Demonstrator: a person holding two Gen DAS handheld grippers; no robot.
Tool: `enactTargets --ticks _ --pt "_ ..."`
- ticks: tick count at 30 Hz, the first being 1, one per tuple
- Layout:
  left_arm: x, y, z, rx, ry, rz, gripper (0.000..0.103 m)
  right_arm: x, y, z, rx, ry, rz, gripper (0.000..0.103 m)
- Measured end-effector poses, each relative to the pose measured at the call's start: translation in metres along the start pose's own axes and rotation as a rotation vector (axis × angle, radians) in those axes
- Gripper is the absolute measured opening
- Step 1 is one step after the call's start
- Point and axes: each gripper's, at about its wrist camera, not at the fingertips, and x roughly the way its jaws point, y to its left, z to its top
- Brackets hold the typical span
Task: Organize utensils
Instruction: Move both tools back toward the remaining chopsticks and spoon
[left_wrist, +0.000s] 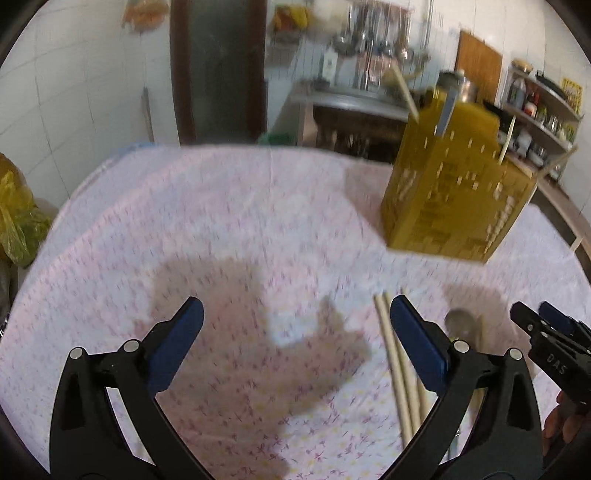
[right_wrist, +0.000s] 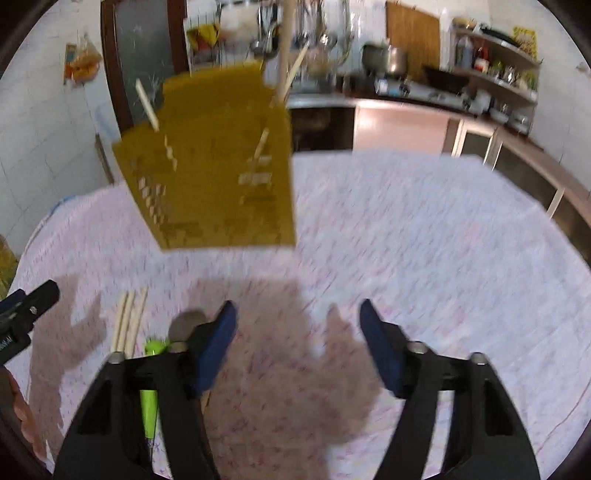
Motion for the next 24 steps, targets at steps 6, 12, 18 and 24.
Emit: enactTargets --ticks 6,12,18,24 --pt "0.012 -0.006 -0.010 0.037 0.023 0.025 0.098 0.012 0.014 -0.011 0.024 0.063 0.050 0.037" --pt "0.015 -0.007 -0.010 0.023 0.047 0.028 0.098 0.014 0.024 -0.012 0.015 0.087 0.010 0.030" --pt "0.022 -0.012 -0.012 0.025 0.066 0.035 0.098 0.013 0.032 -0.017 -0.016 0.106 -0.029 0.028" --pt "0.023 -0.021 -0.013 0.032 0.078 0.039 0.098 0.012 0.030 -0.018 -0.031 0.090 -0.001 0.003"
